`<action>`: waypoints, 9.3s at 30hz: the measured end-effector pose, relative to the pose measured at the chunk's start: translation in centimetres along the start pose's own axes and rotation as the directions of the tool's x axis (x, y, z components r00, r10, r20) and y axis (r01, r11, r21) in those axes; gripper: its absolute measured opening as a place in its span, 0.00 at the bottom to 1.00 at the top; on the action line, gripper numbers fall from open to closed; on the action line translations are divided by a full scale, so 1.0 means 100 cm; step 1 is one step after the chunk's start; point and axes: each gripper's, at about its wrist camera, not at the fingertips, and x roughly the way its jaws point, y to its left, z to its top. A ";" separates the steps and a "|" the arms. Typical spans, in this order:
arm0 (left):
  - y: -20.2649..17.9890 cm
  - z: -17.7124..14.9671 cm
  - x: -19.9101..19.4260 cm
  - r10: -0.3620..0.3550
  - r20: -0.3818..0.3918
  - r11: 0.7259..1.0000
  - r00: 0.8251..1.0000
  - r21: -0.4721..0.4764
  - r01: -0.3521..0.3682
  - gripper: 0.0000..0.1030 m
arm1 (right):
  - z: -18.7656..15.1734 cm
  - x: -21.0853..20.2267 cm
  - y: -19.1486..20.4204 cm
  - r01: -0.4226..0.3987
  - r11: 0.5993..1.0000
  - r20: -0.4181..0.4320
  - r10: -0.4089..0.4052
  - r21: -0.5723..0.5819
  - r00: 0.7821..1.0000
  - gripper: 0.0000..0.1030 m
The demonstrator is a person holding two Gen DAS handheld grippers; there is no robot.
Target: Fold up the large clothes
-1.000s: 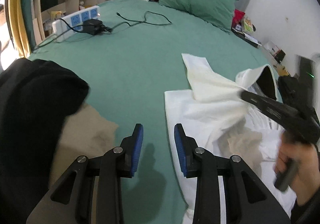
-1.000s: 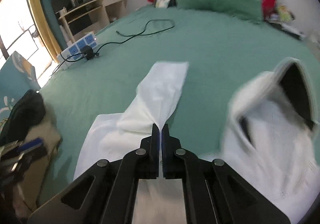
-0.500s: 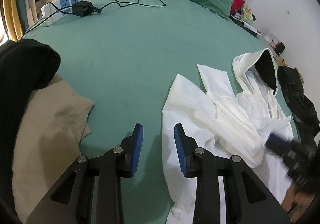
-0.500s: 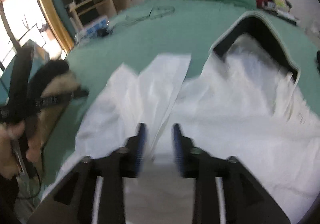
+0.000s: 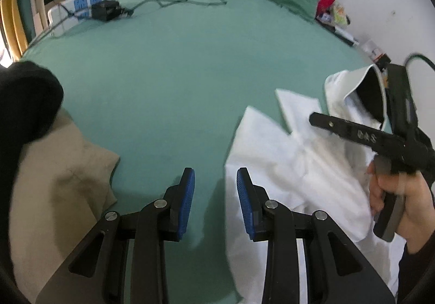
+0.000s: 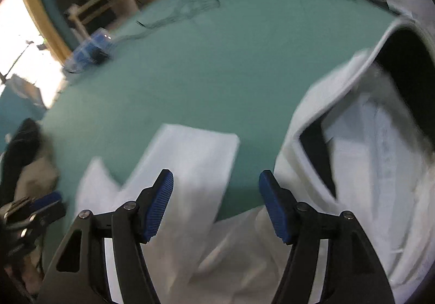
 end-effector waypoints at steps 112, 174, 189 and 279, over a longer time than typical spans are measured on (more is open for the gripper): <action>-0.150 0.028 0.020 -0.195 0.014 0.962 0.981 0.197 0.188 0.63 | -0.101 -0.143 -0.225 0.232 0.971 0.197 -0.216 -0.058 0.956 0.06; -0.266 -0.024 0.047 -0.074 0.192 0.797 0.979 0.601 -0.057 0.17 | -0.140 -0.142 -0.136 0.556 0.641 0.452 -0.342 -0.529 0.824 0.14; -0.228 -0.083 -0.010 -0.116 0.156 0.811 0.981 0.585 0.003 0.17 | -0.209 -0.175 -0.121 0.519 0.700 0.400 -0.348 -0.490 0.848 0.17; -0.170 -0.117 -0.026 -0.121 -0.115 0.979 0.986 0.149 0.138 0.40 | -0.177 -0.187 -0.181 -0.027 0.966 0.046 0.016 0.259 0.999 0.53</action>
